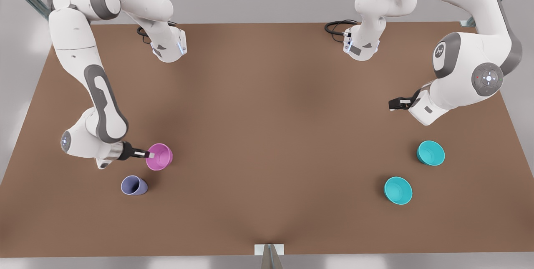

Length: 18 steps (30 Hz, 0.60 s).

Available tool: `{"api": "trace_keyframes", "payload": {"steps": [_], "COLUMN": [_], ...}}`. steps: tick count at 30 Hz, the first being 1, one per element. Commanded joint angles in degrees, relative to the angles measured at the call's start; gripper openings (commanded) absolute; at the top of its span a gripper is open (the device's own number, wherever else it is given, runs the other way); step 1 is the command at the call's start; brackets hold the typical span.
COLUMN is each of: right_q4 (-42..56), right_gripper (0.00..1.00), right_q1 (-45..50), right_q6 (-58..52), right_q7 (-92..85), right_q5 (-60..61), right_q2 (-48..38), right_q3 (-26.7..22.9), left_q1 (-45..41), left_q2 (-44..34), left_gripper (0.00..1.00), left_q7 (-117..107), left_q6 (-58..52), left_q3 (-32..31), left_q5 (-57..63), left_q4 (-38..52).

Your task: Stack the blue bowl on the pink bowl

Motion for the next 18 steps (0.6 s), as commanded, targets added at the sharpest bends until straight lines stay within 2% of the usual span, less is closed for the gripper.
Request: {"api": "trace_keyframes", "payload": {"steps": [1, 5, 8, 9, 12, 18], "right_q4": [2.4, 19.1, 29.5, 31.5, 32.0, 34.2], "right_gripper": [0.21, 0.21, 0.21, 0.21, 0.21, 0.21], "right_q1": [4.6, 21.4, 30.4, 33.0, 36.8, 37.8], "right_q6": [-1.0, 5.4, 6.4, 7.2, 13.6, 15.8], "right_q7": [-1.9, 25.7, 46.0, 49.1, 52.9, 52.9], "right_q5": [9.0, 8.2, -6.1, -7.0, -9.6, -10.1], "right_q2": [0.7, 8.3, 16.0, 17.6, 20.7, 24.9], "right_q3": [0.3, -0.3, -0.8, -1.0, -1.0, -0.8], "left_q1": [0.0, 0.0, 0.0, 0.0, 0.0, 0.1], "left_q2": [0.0, 0.2, 0.2, 0.2, 0.3, 0.3], "left_gripper": [1.0, 1.0, 1.0, 1.0, 1.0, 1.0], "left_q7": [0.0, 0.0, 0.0, 0.0, 0.0, 0.0], "left_q6": [-0.1, -0.1, -0.1, -0.1, -0.1, -0.1], "left_q3": [0.0, 0.0, 0.0, 0.0, 0.0, 0.0], "left_q5": [0.0, 0.0, 0.0, 0.0, 0.0, 0.0], "left_q4": [0.0, 0.0, 0.0, 0.0, 0.0, 0.0]}}
